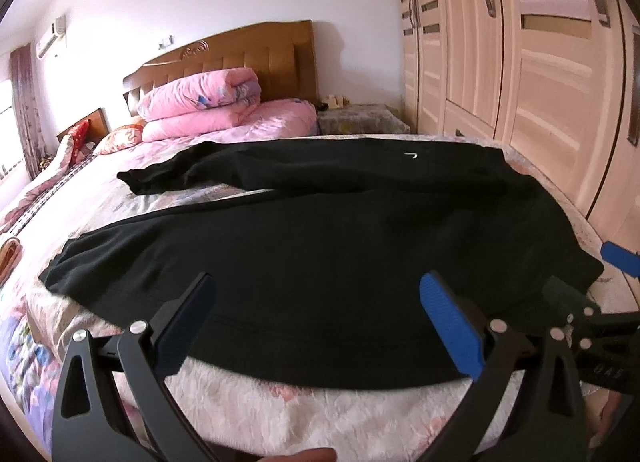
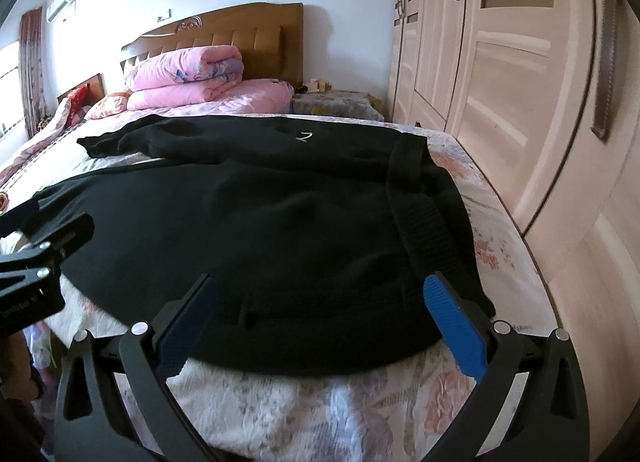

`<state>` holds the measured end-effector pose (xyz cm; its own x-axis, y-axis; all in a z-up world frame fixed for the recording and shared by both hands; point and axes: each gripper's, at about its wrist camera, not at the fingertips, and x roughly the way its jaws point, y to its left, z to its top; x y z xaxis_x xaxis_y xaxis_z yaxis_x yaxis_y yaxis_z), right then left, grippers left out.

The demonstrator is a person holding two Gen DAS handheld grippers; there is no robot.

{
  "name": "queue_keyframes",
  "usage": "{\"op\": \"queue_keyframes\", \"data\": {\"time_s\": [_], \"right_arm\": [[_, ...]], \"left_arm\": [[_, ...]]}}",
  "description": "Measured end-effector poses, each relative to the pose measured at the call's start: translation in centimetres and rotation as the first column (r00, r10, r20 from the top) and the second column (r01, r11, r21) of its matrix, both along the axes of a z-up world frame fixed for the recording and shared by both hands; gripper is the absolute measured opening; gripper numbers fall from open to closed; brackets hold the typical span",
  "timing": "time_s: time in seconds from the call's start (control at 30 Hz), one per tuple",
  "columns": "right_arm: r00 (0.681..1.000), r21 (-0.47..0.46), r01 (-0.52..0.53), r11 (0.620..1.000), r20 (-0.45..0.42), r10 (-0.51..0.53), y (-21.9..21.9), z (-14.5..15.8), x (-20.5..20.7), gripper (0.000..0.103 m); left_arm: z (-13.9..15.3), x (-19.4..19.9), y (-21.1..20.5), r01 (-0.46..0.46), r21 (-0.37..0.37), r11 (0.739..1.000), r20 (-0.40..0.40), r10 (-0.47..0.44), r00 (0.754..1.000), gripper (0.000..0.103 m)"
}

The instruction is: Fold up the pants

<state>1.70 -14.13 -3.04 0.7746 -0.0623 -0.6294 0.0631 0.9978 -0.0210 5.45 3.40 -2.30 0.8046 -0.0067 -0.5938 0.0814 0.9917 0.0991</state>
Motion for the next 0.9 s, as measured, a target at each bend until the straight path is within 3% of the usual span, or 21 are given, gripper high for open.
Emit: {"op": "queue_keyframes", "data": {"time_s": [0.17,0.27,0.37,0.43,0.47,0.57,0.6,0.7,0.8,0.9], "right_arm": [[0.999,0.018,-0.046,0.999,0.001,0.046,-0.8,1.4,3.5,0.099],[0.998,0.04,-0.064,0.997,0.021,0.063,-2.8,3.4,7.6,0.099],[0.994,0.144,-0.101,0.984,-0.027,0.106,-6.0,4.4,15.3,0.099],[0.987,0.2,-0.137,0.97,-0.051,0.15,-8.0,4.2,21.7,0.099],[0.98,0.218,-0.168,0.961,-0.073,0.188,-8.6,3.8,24.6,0.099],[0.928,0.203,-0.286,0.936,-0.184,0.323,-9.3,1.3,34.0,0.098],[0.917,0.189,-0.307,0.933,-0.204,0.343,-9.2,0.8,35.4,0.098],[0.871,0.085,-0.385,0.919,-0.297,0.392,-9.2,-1.7,40.5,0.094],[0.814,0.121,-0.444,0.888,-0.362,0.455,-9.3,-3.7,43.1,0.081],[0.774,0.184,-0.469,0.864,-0.385,0.502,-10.1,-4.8,44.8,0.079]], "left_arm": [[1.1,3.3,-0.3,-0.011,0.081,0.997,-0.018,0.013,1.0,0.102],[2.6,6.5,0.3,-0.044,0.15,0.988,0.012,0.043,0.999,0.102],[3.1,12.2,1.3,0.009,0.151,0.989,-0.102,0.006,0.995,0.102],[2.3,17.0,2.1,0.06,0.075,0.995,-0.234,-0.041,0.971,0.102],[1.7,20.0,2.9,0.046,-0.003,0.999,-0.301,-0.045,0.952,0.102],[-0.1,26.3,4.2,0.063,-0.232,0.971,-0.414,-0.158,0.897,0.102],[-1.0,28.8,4.7,0.041,-0.326,0.945,-0.456,-0.195,0.869,0.102],[-3.1,34.4,4.9,-0.018,-0.477,0.879,-0.551,-0.283,0.785,0.102],[-4.2,38.7,4.8,-0.061,-0.54,0.84,-0.58,-0.319,0.749,0.102],[-5.7,42.0,5.2,-0.165,-0.645,0.746,-0.6,-0.361,0.714,0.101]]}}
